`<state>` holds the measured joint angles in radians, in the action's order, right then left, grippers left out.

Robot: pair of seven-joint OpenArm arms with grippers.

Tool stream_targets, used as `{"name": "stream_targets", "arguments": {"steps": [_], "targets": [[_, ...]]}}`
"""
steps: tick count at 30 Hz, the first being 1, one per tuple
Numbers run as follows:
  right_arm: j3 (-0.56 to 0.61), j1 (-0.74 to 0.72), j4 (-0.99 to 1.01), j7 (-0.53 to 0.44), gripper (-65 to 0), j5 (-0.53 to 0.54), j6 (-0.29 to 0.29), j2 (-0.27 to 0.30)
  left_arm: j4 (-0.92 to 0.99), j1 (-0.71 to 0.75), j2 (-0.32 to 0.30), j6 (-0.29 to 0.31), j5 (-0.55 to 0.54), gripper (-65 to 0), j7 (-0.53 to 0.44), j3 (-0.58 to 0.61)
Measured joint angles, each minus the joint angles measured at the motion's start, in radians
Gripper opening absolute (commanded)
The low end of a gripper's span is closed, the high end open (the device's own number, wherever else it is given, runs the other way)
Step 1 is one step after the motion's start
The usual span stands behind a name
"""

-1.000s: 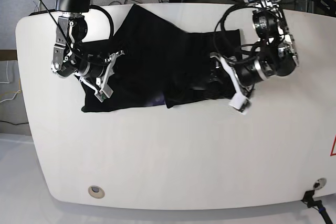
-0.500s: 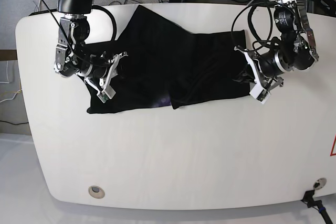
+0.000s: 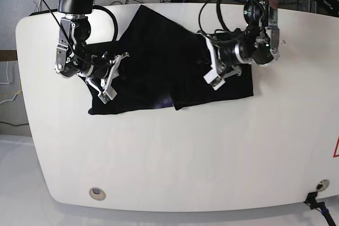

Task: Fold the T-shirt properly
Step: 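Fold the grasped end with the left gripper toward the right gripper, then release the right gripper and regrasp the shirt's other end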

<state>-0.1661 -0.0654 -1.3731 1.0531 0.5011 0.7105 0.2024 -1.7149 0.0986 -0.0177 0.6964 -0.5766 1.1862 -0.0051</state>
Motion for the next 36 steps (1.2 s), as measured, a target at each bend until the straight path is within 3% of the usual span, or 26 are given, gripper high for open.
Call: {"name": "stream_targets", "arguments": {"steps": [7,10,13,17,19,26,32,36], "targets": [[0.0,0.0,0.0,0.0,-65.0,-0.001,0.0,0.0,-0.021,-0.024,0.09,0.0,0.0,-65.0,0.003,0.067],[0.0,0.0,0.0,0.0,-65.0,0.0,0.0,0.0,-0.11,-0.048,0.097,-0.004,-0.005,-65.0,-0.002,0.068],[0.0,0.0,0.0,0.0,-65.0,0.0,0.0,0.0,-0.207,-0.058,0.083,0.0,-0.02,-65.0,-0.003,0.039],[0.0,0.0,0.001,0.0,-65.0,0.001,0.0,0.002,-0.19,-0.074,-0.032,0.0,-0.016,-65.0,-0.007,-0.04],[0.0,-0.001,0.001,0.0,-65.0,0.001,0.0,0.003,-0.152,-0.068,-0.061,-0.003,0.013,-65.0,-0.001,-0.096],[0.001,-0.009,0.001,0.008,-65.0,0.0,0.001,0.002,0.007,-0.074,-0.079,-0.003,0.051,-65.0,-0.052,-0.11],[0.004,-0.018,-0.037,0.036,-65.0,-0.027,0.001,-0.001,0.211,-0.066,-0.074,0.0,0.112,-65.0,-0.168,-0.108],[0.007,-0.013,-0.134,0.129,-53.2,-0.081,-0.005,-0.006,0.253,-0.076,-0.078,0.004,0.094,-65.0,-0.193,-0.108]]}}
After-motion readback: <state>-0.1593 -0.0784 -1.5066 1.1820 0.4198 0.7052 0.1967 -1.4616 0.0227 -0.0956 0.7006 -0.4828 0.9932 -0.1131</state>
